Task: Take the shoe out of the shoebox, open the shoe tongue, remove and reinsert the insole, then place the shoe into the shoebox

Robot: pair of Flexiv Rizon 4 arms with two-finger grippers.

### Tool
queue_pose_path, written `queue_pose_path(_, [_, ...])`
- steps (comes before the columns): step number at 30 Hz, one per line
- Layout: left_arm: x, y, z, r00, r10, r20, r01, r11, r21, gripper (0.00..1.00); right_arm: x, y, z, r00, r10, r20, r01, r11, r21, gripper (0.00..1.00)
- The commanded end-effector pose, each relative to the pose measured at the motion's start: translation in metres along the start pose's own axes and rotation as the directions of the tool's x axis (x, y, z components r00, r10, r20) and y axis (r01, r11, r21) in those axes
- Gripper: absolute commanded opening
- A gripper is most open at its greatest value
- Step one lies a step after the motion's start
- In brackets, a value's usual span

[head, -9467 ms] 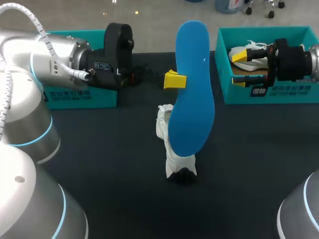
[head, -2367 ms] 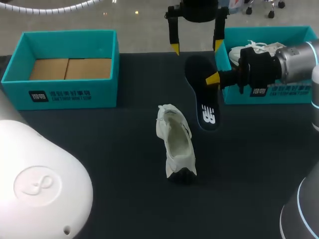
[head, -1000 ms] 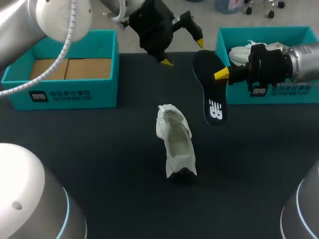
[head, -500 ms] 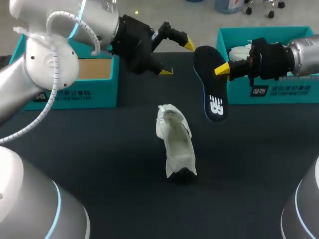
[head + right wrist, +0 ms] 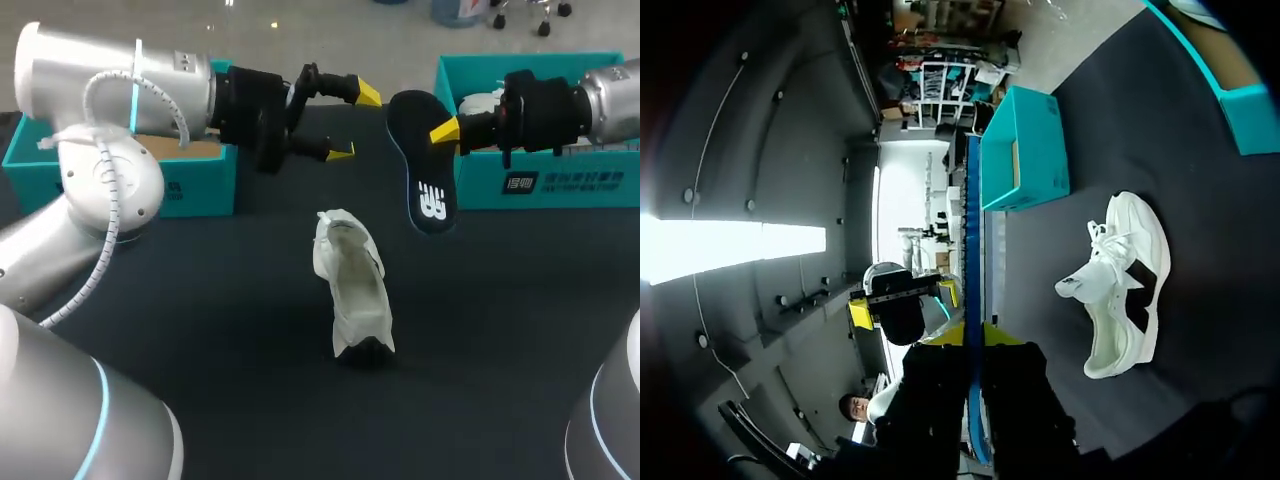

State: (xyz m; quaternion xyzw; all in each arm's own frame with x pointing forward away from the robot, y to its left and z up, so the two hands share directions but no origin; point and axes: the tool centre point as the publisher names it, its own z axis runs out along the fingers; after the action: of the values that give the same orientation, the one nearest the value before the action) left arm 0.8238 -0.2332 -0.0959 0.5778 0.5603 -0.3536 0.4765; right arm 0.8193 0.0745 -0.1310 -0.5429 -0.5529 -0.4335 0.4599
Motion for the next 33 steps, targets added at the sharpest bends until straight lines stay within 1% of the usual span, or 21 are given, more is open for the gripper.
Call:
queue_pose_path(1, [0.007, -0.001, 0.010, 0.984, 0.008, 0.179, -0.005, 1.000, -0.019, 1.00, 0.008, 0.003, 0.000, 1.000, 0.013, 0.005, -0.013, 1.000, -0.002, 0.00])
queue_pose_path(3, [0.008, 0.000, 0.014, 0.982, 0.008, 0.189, -0.002, 1.000, -0.029, 1.00, 0.010, 0.004, 0.000, 1.000, 0.021, 0.007, -0.021, 1.000, -0.002, 0.00])
queue_pose_path(8, [0.005, 0.004, 0.023, 0.970, -0.003, 0.243, 0.017, 0.998, -0.055, 1.00, 0.011, 0.004, 0.004, 0.999, 0.038, 0.009, -0.038, 0.999, -0.002, 0.00])
queue_pose_path(10, [0.004, 0.004, 0.026, 0.965, -0.003, 0.263, 0.019, 0.998, -0.058, 0.73, 0.011, 0.005, 0.005, 0.999, 0.044, 0.005, -0.044, 0.999, -0.005, 0.00])
queue_pose_path(12, [0.003, 0.005, 0.030, 0.961, -0.004, 0.278, 0.021, 0.998, -0.058, 0.58, 0.012, 0.006, 0.007, 0.999, 0.048, -0.004, -0.049, 0.999, -0.007, 0.00])
queue_pose_path(13, [0.003, 0.005, 0.032, 0.959, -0.008, 0.285, 0.026, 0.998, -0.060, 0.55, 0.013, 0.006, 0.009, 0.999, 0.049, -0.008, -0.049, 0.999, -0.008, 0.00])
queue_pose_path(14, [0.003, 0.005, 0.034, 0.958, -0.011, 0.286, 0.030, 0.998, -0.060, 0.55, 0.014, 0.006, 0.010, 0.999, 0.048, -0.013, -0.048, 0.999, -0.008, 0.00])
queue_pose_path(15, [0.004, 0.005, 0.035, 0.958, -0.013, 0.288, 0.031, 0.998, -0.058, 0.53, 0.015, 0.006, 0.011, 0.999, 0.047, -0.018, -0.047, 0.999, -0.008, 0.00])
queue_pose_path(16, [0.005, 0.005, 0.037, 0.956, -0.017, 0.293, 0.034, 0.998, -0.054, 0.49, 0.016, 0.006, 0.012, 0.999, 0.046, -0.021, -0.046, 0.999, -0.009, 0.00])
queue_pose_path(18, [0.005, 0.005, 0.041, 0.954, -0.024, 0.298, 0.040, 0.998, -0.048, 0.48, 0.017, 0.006, 0.013, 0.999, 0.044, -0.026, -0.045, 0.999, -0.010, 0.00])
queue_pose_path(20, [0.005, 0.005, 0.043, 0.952, -0.029, 0.306, 0.044, 0.998, -0.042, 0.45, 0.018, 0.005, 0.015, 0.999, 0.043, -0.032, -0.044, 0.999, -0.013, 0.00])
queue_pose_path(24, [0.002, 0.006, 0.049, 0.945, -0.035, 0.325, 0.051, 0.998, -0.038, 0.45, 0.019, 0.004, 0.018, 0.998, 0.044, -0.040, -0.045, 0.999, -0.012, 0.00])
queue_pose_path(27, [0.001, 0.008, 0.051, 0.943, -0.037, 0.330, 0.053, 0.998, -0.038, 0.40, 0.019, 0.002, 0.020, 0.998, 0.046, -0.045, -0.047, 0.999, -0.009, 0.00])
queue_pose_path(29, [0.001, 0.008, 0.052, 0.942, -0.037, 0.332, 0.052, 0.998, -0.037, 0.36, 0.019, 0.001, 0.021, 0.998, 0.048, -0.046, -0.049, 0.999, -0.009, 0.00])
queue_pose_path(33, [0.000, 0.008, 0.054, 0.939, -0.043, 0.340, 0.057, 0.998, -0.031, 0.35, 0.018, 0.000, 0.023, 0.997, 0.052, -0.049, -0.052, 0.999, -0.004, 0.00])
